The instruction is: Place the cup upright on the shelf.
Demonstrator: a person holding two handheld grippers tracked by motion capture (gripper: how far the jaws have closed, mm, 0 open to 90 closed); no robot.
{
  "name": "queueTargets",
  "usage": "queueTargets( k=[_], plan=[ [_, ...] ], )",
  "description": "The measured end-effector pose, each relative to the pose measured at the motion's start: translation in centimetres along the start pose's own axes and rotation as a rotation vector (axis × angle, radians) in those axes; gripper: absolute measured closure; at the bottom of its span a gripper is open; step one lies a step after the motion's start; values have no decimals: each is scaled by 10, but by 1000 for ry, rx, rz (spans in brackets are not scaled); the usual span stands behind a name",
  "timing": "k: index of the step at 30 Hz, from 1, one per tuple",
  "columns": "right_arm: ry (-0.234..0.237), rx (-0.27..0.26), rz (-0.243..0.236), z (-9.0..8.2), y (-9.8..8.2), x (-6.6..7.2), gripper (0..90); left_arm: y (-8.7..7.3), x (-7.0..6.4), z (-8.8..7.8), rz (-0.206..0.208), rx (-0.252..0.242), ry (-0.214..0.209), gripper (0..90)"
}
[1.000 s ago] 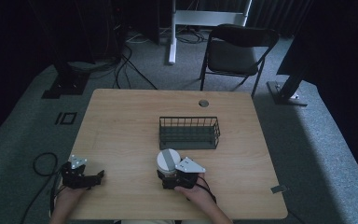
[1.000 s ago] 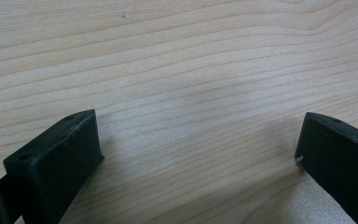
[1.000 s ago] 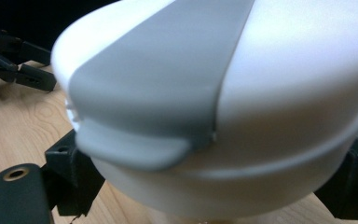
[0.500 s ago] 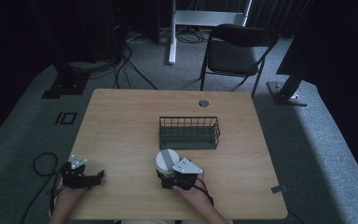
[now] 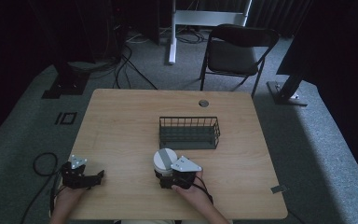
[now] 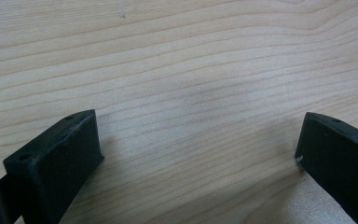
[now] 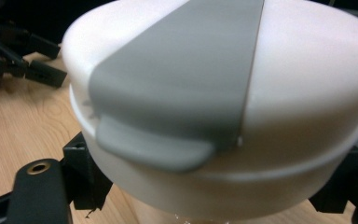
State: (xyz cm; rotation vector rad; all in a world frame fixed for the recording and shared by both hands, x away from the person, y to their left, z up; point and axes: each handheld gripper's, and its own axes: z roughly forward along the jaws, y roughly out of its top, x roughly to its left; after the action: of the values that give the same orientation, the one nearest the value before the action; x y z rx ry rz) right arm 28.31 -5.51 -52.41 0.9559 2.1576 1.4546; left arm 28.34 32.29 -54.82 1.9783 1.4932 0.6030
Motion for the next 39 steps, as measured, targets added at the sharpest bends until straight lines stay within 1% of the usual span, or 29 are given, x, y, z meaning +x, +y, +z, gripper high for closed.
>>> queueTargets(
  k=[3, 7, 10, 15, 16, 18, 23, 27, 30, 33, 39],
  plan=[
    [4, -4, -13, -1, 5, -1, 181, 0, 0, 0, 0, 0, 0, 1],
    [2, -18, -6, -3, 12, -2, 182, 0, 0, 0, 0, 0, 0, 2],
    [-1, -39, -11, -5, 19, -4, 182, 0, 0, 0, 0, 0, 0, 2],
    [-4, -56, -17, -8, 30, -7, 182, 0, 0, 0, 0, 0, 0, 2],
    [-5, -64, -9, -8, 32, -8, 182, 0, 0, 0, 0, 0, 0, 2],
    [0, -68, -10, -9, 36, -10, 182, 0, 0, 0, 0, 1, 0, 2],
    [-8, -77, -22, -9, 45, -14, 182, 0, 0, 0, 0, 0, 0, 2],
    [-29, -97, -26, -10, 55, -20, 182, 0, 0, 0, 1, 0, 0, 2],
    [-47, -115, -15, -11, 64, -25, 182, 0, 0, 0, 1, 0, 0, 2],
    [-68, -133, -16, -13, 72, -31, 182, 0, 0, 0, -1, -2, 0, 2],
    [-107, -153, -4, -13, 84, -43, 182, 0, 0, 0, 1, 0, 0, 2]
  ],
)
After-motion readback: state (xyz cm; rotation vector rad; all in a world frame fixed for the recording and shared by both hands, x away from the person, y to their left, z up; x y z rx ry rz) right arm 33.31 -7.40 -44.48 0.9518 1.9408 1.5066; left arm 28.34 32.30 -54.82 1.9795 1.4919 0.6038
